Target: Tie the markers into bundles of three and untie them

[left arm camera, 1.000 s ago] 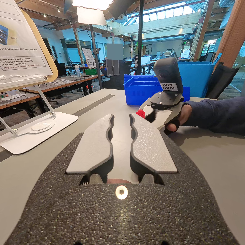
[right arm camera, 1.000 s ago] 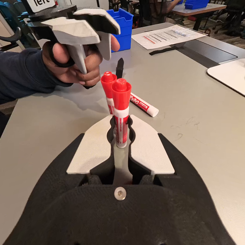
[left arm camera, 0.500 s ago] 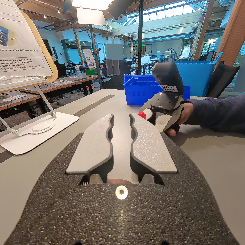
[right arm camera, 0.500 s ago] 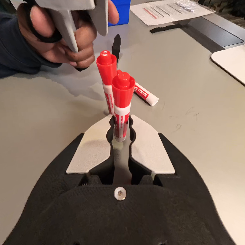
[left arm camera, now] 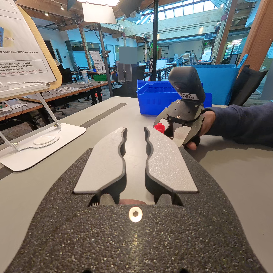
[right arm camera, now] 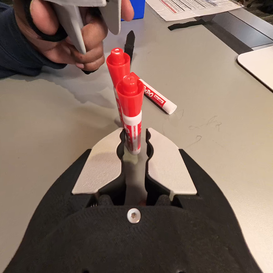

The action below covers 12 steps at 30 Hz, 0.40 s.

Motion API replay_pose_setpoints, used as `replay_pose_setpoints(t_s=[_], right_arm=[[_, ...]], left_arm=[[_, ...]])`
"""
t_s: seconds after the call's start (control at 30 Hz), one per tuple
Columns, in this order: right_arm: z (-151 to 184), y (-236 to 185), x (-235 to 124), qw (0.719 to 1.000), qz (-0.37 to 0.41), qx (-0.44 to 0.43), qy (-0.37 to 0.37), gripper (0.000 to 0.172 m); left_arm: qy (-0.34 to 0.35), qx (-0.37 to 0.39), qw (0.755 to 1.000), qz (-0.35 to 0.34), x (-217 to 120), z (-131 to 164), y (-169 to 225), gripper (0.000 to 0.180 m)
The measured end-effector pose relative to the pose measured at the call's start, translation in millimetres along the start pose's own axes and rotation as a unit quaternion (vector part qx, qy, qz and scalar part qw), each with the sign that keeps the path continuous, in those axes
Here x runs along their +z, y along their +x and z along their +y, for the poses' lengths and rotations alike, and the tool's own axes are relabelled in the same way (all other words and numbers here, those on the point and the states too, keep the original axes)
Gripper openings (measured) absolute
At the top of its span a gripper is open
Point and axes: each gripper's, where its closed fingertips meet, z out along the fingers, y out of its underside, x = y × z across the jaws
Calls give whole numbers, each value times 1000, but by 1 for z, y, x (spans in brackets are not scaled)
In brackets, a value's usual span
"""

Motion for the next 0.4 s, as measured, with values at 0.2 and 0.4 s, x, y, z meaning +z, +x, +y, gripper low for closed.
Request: replay_pose_setpoints(t_s=[0.2, 0.4], right_arm=[[5, 0, 0, 1000, -3, -4, -16, 29], [15, -1, -1, 999, -12, -13, -45, 29]], left_arm=[[-23, 12, 1000, 11, 0, 5, 1, 28], [-191, 56, 977, 82, -8, 52, 10, 39]])
